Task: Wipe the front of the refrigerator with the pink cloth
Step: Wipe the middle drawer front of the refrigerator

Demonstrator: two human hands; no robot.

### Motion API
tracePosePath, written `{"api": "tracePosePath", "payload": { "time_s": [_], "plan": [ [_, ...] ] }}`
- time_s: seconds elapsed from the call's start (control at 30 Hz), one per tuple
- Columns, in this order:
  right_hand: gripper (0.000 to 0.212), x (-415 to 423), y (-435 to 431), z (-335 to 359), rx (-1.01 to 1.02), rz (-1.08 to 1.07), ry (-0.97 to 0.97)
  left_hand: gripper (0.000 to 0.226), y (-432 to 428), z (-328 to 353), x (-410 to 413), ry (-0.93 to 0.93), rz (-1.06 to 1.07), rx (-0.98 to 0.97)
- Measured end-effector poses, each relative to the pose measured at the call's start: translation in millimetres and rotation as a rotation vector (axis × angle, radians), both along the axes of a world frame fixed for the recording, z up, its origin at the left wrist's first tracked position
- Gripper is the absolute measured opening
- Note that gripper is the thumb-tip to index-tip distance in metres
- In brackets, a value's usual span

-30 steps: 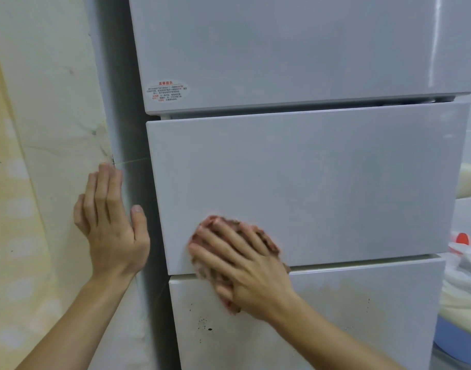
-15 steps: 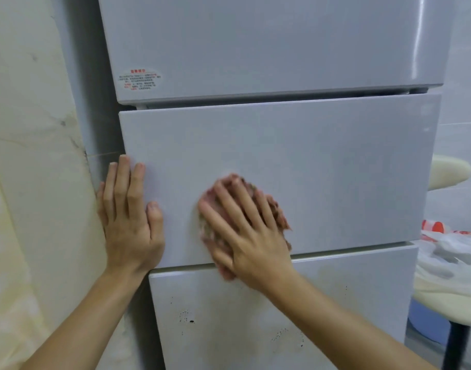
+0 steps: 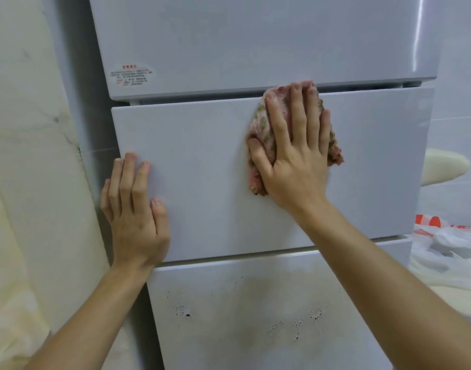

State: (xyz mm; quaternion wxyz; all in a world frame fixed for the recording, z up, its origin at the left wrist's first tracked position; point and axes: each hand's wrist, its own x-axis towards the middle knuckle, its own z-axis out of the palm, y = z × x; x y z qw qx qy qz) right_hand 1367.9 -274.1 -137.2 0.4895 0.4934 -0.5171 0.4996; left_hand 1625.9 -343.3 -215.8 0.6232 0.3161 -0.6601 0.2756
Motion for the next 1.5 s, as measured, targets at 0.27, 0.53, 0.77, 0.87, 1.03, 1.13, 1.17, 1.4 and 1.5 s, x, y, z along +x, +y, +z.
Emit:
{"api": "tracePosePath", "payload": {
  "time_s": [0.27,0.53,0.77,0.87,1.03,1.13,1.17,1.4,1.5],
  "plan": [
    [0.067,-41.7,23.2,-135.8,0.291,0.021,0.489,0.063,3.7,-2.6,-13.8,0.046,0.005,-0.004],
    [0.065,-99.0,25.5,-10.3,0.046,0.045,0.061,0.060,5.1,-2.8,-19.0,0.019,-0.011,0.002],
    [0.061,-79.6,23.4,-60.8,0.023,0.020,0.016,0.059,3.6,-4.0,-19.8,0.010,-0.031,-0.015],
    [0.062,-98.7,34.5,-125.1,0.168,0.024,0.220,0.058,3.2,-3.1,-20.3,0.006,-0.036,-0.026],
    [0.064,-150.3,47.9,-122.7,0.260,0.014,0.468,0.056,3.3,-3.2,-21.4,0.007,-0.035,-0.061],
    [0.066,-166.1,45.9,-57.5,0.135,0.038,0.206,0.056,2.0,-4.3,-22.8,0.016,-0.030,-0.069],
    [0.066,-169.2,45.1,-36.1,0.082,0.035,0.084,0.057,1.6,-5.0,-23.0,0.016,-0.027,-0.071],
    [0.076,-156.2,37.0,-38.9,-0.091,0.036,-0.359,0.056,-0.5,-5.6,-20.1,-0.006,-0.026,-0.072],
    [0.074,-139.9,40.2,-103.9,-0.066,0.066,-0.527,0.056,0.8,-5.4,-22.7,0.007,-0.033,-0.071]
  ]
}}
